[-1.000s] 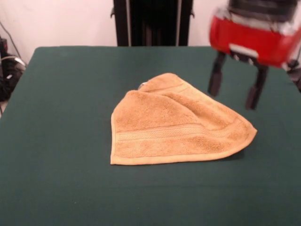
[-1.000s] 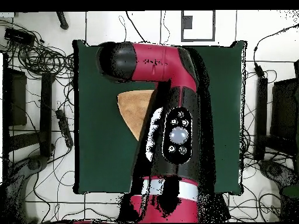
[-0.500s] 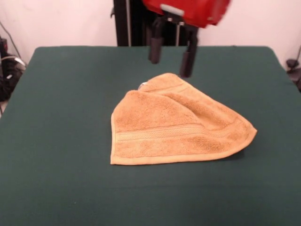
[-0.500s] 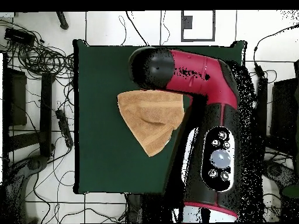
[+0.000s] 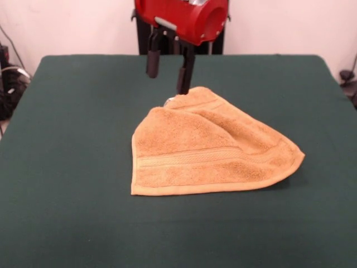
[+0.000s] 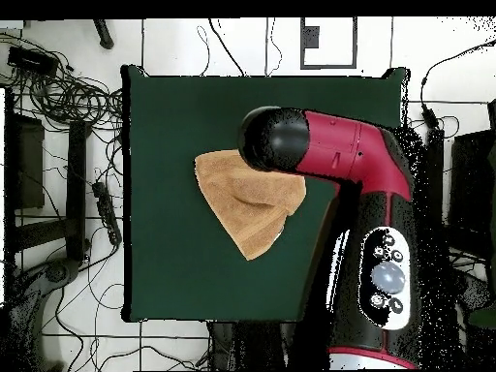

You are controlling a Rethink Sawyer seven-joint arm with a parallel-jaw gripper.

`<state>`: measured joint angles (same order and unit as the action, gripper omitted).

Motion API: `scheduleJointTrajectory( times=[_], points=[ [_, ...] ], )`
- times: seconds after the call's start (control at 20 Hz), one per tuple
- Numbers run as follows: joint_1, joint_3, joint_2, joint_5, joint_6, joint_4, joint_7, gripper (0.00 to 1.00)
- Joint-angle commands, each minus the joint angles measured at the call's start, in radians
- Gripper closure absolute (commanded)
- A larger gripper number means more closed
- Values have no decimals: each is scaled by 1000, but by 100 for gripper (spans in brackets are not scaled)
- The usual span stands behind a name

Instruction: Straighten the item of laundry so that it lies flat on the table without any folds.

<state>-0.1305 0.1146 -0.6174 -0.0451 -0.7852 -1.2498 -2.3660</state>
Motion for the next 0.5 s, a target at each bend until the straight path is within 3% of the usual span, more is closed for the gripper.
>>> scheduleJointTrajectory(
  times=[0.05, 0.5],
  points=[
    [-1, -154, 22, -55, 60, -224, 151, 0],
    [-30, -170, 9, -45, 51, -286, 96, 0]
  ],
)
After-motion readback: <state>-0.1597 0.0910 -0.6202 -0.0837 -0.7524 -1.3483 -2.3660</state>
